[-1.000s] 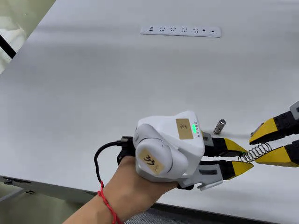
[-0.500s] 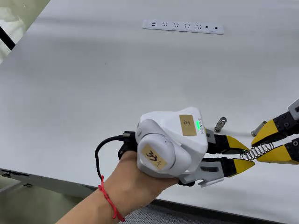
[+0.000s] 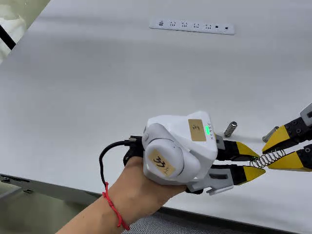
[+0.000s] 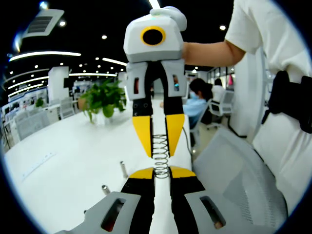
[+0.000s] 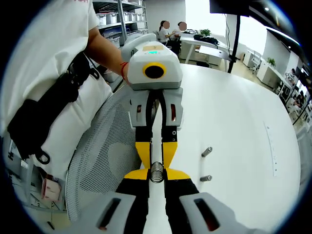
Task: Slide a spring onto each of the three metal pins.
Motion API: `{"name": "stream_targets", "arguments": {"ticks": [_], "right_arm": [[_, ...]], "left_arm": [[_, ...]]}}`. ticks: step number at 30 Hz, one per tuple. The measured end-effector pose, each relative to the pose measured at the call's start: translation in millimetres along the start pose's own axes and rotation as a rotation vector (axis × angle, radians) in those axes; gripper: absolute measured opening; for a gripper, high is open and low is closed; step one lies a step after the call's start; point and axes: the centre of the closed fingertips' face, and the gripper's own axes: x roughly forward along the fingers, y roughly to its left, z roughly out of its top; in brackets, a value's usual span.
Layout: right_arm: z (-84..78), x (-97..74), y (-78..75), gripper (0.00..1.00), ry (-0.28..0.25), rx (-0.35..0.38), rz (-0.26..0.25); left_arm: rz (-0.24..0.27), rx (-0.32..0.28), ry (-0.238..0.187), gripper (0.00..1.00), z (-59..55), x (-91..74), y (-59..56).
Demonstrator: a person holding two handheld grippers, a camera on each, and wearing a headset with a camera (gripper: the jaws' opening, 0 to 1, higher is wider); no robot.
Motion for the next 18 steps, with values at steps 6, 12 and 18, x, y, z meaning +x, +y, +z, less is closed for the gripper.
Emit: {"name": "stream_targets", "arguments": {"ticks": [6, 12, 18], "right_arm": [[1.1, 0.3, 1.7, 0.12, 0.003, 0.0, 0.0], [4.0, 0.8, 1.7, 0.12, 0.001, 0.001, -0.001], [3.9, 0.5, 2.7, 0.12, 0.001, 0.002, -0.003]], "left_arm": [[-0.004, 0.004, 0.005, 0.11, -0.6, 0.7, -0.6], [-0.008, 0.001, 0.008, 0.11, -1.0, 0.8, -0.8], [-0.01, -0.004, 0.009, 0.11, -1.3, 1.6, -1.2]]}}
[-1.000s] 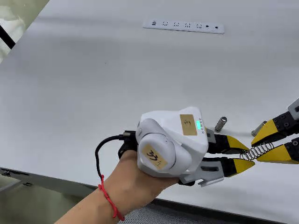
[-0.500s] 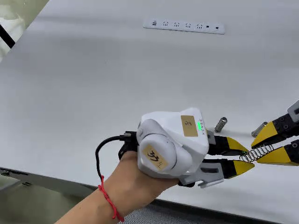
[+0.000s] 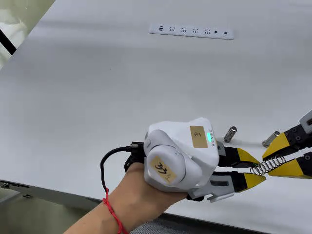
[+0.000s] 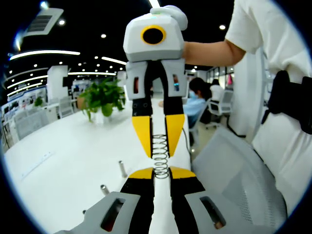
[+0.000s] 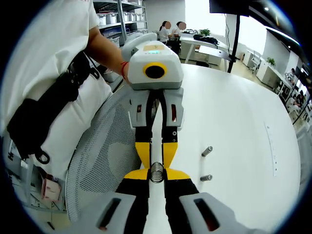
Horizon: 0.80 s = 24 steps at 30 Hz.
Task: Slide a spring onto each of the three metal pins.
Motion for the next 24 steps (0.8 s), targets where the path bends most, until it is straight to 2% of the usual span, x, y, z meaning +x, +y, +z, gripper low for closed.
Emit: {"name": "stream_targets", "arguments": {"ticks": [13, 17, 21, 24], "right_arm": [[-5.6, -8.0, -3.7, 0.12, -0.005, 0.024, -0.021], [-13.1, -15.5, -11.6, 0.12, -0.005, 0.051, -0.047], [-18.1, -22.0, -19.3, 0.12, -0.008, 0.079, -0.079], [-27.9, -28.3, -30.4, 0.12, 0.0, 0.106, -0.117]], "left_arm": [[0.018, -0.015, 0.006, 0.15, -4.8, -4.8, 3.9], [0.052, -0.036, -0.013, 0.18, -4.9, -12.1, 11.5], [0.093, -0.042, -0.014, 0.23, -8.9, -19.9, 20.8], [0.131, -0.053, -0.024, 0.29, -12.2, -29.7, 30.3]]}}
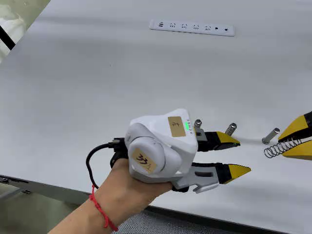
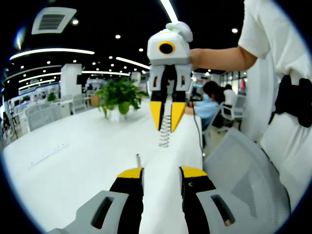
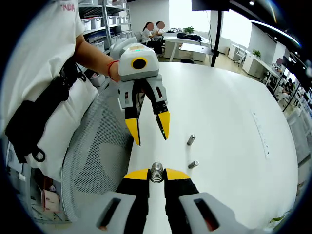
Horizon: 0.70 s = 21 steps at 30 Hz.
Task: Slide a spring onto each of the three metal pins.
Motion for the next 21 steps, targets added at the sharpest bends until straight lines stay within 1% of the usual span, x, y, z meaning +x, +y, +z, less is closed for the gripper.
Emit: {"name": "stream_targets", "arguments": {"ticks": [2, 3, 7, 10, 11, 13, 18, 19, 21], "right_arm": [[-9.3, -3.3, -10.1, 0.12, 0.012, 0.012, -0.024], [-12.4, -4.4, -14.2, 0.12, 0.016, 0.021, -0.035], [-24.4, -6.9, -28.3, 0.12, 0.048, 0.043, -0.079], [-31.2, -7.7, -35.9, 0.12, 0.069, 0.056, -0.098], [-34.1, -7.8, -41.4, 0.12, 0.075, 0.062, -0.105], [-37.7, -7.6, -46.0, 0.12, 0.085, 0.073, -0.115], [-46.6, -5.0, -54.9, 0.12, 0.114, 0.097, -0.135], [-48.0, -4.3, -56.7, 0.12, 0.117, 0.101, -0.138], [-50.5, -2.6, -60.3, 0.12, 0.125, 0.112, -0.145]], "left_arm": [[0.018, 0.005, -0.001, 0.32, -2.1, -4.3, 5.2], [0.034, 0.005, -0.003, 0.35, -3.5, -7.8, 9.9], [0.078, 0.007, 0.0, 0.47, -9.5, -17.5, 23.2], [0.104, 0.005, -0.002, 0.55, -13.7, -25.2, 32.5], [0.113, -0.002, -0.007, 0.57, -14.9, -28.6, 36.3], [0.128, -0.005, -0.007, 0.6, -18.1, -33.6, 42.5], [0.151, -0.027, -0.009, 0.73, -25.6, -41.9, 54.3], [0.152, -0.028, -0.01, 0.76, -26.8, -42.8, 55.5], [0.154, -0.037, -0.009, 0.8, -30.4, -44.9, 58.5]]}}
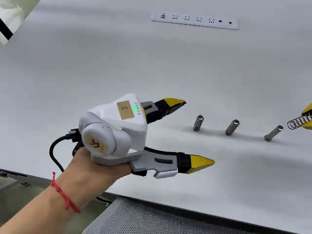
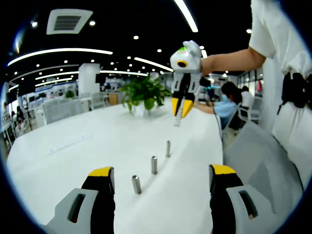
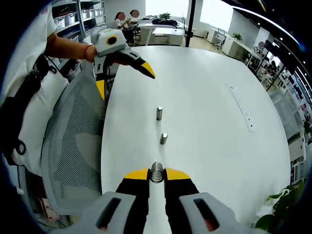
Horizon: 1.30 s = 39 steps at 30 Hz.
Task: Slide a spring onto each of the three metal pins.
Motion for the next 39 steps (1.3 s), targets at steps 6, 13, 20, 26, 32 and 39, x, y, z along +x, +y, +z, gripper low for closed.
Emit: {"name": "stream_targets", "arguments": {"ticks": [6, 13, 20, 26, 32, 39], "right_arm": [[-5.8, 7.5, -9.0, 0.12, 0.026, 0.022, -0.009], [-11.0, 17.3, -17.6, 0.12, 0.055, 0.036, -0.019], [-22.2, 28.1, -28.3, 0.12, 0.09, 0.04, -0.009], [-30.4, 37.9, -29.8, 0.12, 0.118, 0.037, 0.007], [-36.5, 44.0, -31.5, 0.12, 0.141, 0.037, 0.013], [-38.3, 48.1, -31.1, 0.12, 0.149, 0.039, 0.022]], "left_arm": [[0.003, -0.019, 0.003, 0.87, -6.1, -1.6, 6.7], [-0.004, -0.038, 0.005, 0.92, -10.9, -2.1, 10.2], [-0.005, -0.053, 0.01, 0.93, -15.9, -3.4, 11.4], [-0.005, -0.062, 0.008, 0.93, -18.4, -4.0, 10.7], [-0.005, -0.071, 0.001, 0.93, -18.2, -3.5, 9.9], [-0.006, -0.08, -0.005, 0.93, -15.3, -1.1, 7.1]]}}
